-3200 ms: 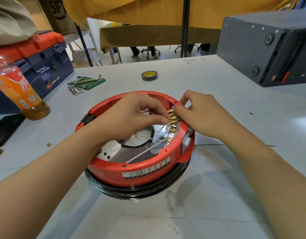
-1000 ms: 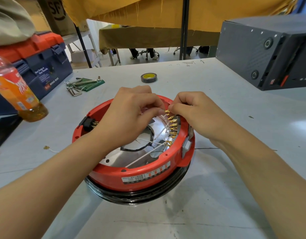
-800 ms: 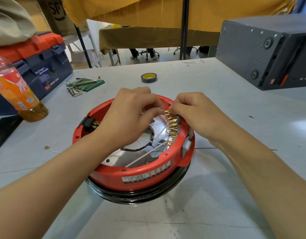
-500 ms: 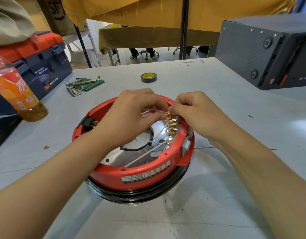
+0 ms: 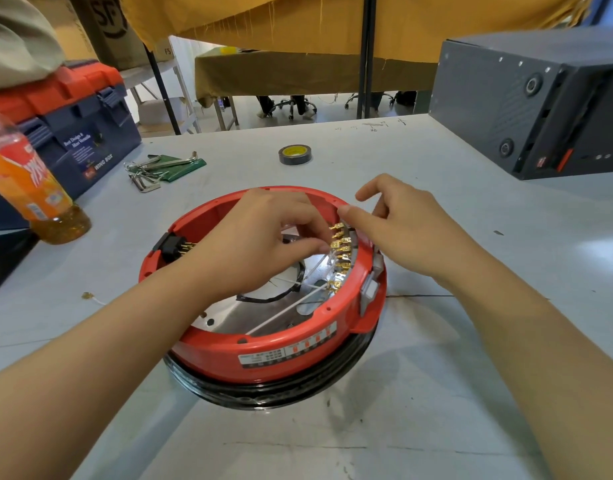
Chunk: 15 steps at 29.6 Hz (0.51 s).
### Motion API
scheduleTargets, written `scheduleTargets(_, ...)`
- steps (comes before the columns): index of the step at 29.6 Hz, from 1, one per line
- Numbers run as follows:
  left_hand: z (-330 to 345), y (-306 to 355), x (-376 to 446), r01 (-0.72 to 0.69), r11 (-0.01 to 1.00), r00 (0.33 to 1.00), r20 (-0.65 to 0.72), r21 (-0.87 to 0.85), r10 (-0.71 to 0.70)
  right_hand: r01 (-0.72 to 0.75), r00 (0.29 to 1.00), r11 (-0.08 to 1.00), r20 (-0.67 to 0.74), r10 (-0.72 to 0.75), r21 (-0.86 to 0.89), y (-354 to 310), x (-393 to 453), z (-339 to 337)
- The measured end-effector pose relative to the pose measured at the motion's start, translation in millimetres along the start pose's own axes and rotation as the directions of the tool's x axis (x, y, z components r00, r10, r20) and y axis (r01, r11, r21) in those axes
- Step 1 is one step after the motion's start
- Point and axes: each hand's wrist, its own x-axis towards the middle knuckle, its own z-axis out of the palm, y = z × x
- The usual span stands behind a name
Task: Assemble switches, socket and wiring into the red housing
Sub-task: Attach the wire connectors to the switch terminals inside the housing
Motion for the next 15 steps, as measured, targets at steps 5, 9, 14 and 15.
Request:
scheduleTargets(5,-0.2,-0.2,-1.5,-0.040,0.999,0.996,0.080,-0.029,0.042,0.030,0.997,0.985,0.075,-0.017,-0.172,1.0,-0.5,6.3)
scheduleTargets(9,-0.3,-1.8,-1.8,-0.028,0.999,0.998,0.052,-0.035,0.030,0.034,0.996,0.983,0.088,-0.018,-0.182,-0.1,-0.6,6.0)
scheduleTargets(14,0.4,-0.7,-2.2,-0.040,0.998,0.998,0.056,-0.039,0.042,0.042,0.996,0.980,0.081,-0.026,-0.193,-0.1,-0.9,7.2)
scheduleTargets(15,0.5,-0.2,-2.1,-0.040,0.998,0.997,0.059,-0.045,0.042,0.042,0.996,0.980,0.080,-0.026,-0.194,-0.2,-0.6,7.3)
